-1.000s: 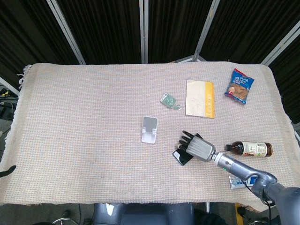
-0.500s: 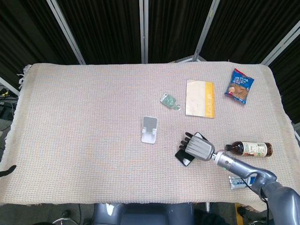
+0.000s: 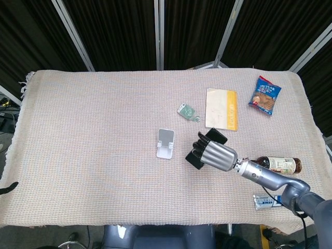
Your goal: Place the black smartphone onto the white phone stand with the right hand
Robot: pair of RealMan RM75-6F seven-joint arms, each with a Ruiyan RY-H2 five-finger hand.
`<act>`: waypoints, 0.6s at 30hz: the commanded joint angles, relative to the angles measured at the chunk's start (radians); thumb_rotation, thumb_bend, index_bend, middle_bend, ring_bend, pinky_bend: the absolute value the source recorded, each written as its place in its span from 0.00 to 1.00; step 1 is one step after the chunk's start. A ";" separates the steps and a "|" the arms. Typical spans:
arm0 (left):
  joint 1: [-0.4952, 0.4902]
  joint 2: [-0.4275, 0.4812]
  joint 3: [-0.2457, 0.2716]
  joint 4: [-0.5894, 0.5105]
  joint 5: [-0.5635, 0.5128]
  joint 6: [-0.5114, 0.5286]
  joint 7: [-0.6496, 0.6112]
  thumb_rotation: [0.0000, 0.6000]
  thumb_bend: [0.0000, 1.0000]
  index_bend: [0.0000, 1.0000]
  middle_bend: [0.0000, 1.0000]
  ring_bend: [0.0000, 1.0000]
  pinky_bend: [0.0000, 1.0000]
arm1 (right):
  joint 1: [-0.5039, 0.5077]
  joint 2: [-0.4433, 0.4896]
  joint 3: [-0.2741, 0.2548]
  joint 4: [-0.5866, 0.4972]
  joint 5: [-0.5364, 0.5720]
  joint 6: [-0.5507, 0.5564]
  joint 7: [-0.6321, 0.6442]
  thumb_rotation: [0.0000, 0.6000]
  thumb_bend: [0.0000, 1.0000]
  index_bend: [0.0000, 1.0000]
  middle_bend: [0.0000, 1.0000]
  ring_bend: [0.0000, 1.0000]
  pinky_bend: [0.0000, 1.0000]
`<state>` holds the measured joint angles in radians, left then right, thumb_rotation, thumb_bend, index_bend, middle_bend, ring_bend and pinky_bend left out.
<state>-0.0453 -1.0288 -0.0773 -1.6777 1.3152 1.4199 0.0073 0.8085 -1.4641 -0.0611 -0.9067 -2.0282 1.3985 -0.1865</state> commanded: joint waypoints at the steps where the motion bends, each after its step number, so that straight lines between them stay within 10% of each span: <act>1: 0.001 0.002 0.000 0.002 -0.001 0.000 -0.006 1.00 0.00 0.00 0.00 0.00 0.00 | 0.087 0.086 0.070 -0.179 0.028 -0.108 -0.138 1.00 0.15 0.47 0.52 0.44 0.28; 18: 0.002 0.010 -0.006 0.020 -0.032 -0.019 -0.035 1.00 0.00 0.00 0.00 0.00 0.00 | 0.257 0.034 0.166 -0.251 0.035 -0.376 -0.498 1.00 0.15 0.46 0.50 0.44 0.28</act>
<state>-0.0429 -1.0193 -0.0830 -1.6576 1.2834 1.4011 -0.0275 1.0456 -1.4034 0.1006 -1.1744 -1.9913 1.0623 -0.6335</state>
